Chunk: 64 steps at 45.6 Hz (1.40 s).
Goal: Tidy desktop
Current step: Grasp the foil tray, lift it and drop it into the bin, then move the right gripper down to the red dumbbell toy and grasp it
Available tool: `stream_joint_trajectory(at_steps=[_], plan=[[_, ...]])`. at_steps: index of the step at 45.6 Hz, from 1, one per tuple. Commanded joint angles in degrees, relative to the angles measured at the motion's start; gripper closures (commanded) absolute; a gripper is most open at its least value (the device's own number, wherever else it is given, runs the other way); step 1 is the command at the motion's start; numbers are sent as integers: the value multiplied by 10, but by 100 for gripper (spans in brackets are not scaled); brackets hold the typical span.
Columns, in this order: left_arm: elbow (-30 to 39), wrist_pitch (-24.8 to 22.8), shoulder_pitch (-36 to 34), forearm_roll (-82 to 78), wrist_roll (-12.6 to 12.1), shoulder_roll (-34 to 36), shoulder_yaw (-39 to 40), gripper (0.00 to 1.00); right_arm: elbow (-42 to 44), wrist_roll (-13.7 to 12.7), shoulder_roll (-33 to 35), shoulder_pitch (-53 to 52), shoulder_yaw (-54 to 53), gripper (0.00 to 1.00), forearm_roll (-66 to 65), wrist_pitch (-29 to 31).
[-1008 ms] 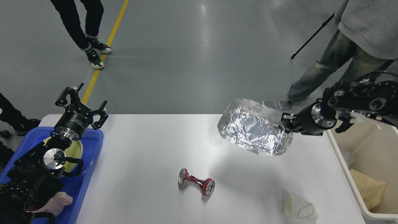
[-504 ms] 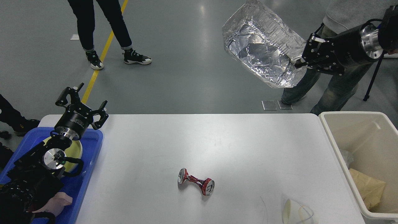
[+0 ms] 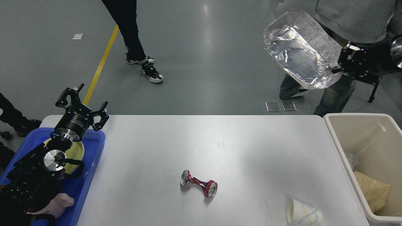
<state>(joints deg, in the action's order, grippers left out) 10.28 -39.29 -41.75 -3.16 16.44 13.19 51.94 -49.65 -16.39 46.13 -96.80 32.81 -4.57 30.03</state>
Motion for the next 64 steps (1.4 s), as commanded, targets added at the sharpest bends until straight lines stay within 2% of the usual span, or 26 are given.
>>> stream_joint_trajectory(at_steps=[1,5,14,26,27,28,30,31,43,49,55,64], plan=[[0,0,0,0,0,0,0,4,110,0,-3,108,-7,100,1,-44],[0,0,0,0,0,0,0,4,144,0,-3,180,-10,100,10,-106],[0,0,0,0,0,0,0,4,147,1,-4,309,-9,100,31,-251],[0,0,0,1,0,0,0,4,186,1,-77,457,1,100,31,-345],[0,0,0,0,0,0,0,4,193,1,-83,466,1,91,31,-347],[0,0,0,0,0,0,0,4,205,1,-93,477,1,62,31,-349],[0,0,0,1,0,0,0,4,224,1,-102,482,3,15,30,-349],[0,0,0,0,0,0,0,4,240,1,-106,482,2,0,32,-349],[0,0,0,0,0,0,0,4,240,1,-102,472,1,0,32,-342],[0,0,0,1,0,0,0,4,203,1,-99,411,2,0,32,-339],[0,0,0,0,0,0,0,4,88,-2,-84,299,30,0,31,-335],[0,0,0,0,0,0,0,4,-125,-2,-117,41,211,0,32,-318]])
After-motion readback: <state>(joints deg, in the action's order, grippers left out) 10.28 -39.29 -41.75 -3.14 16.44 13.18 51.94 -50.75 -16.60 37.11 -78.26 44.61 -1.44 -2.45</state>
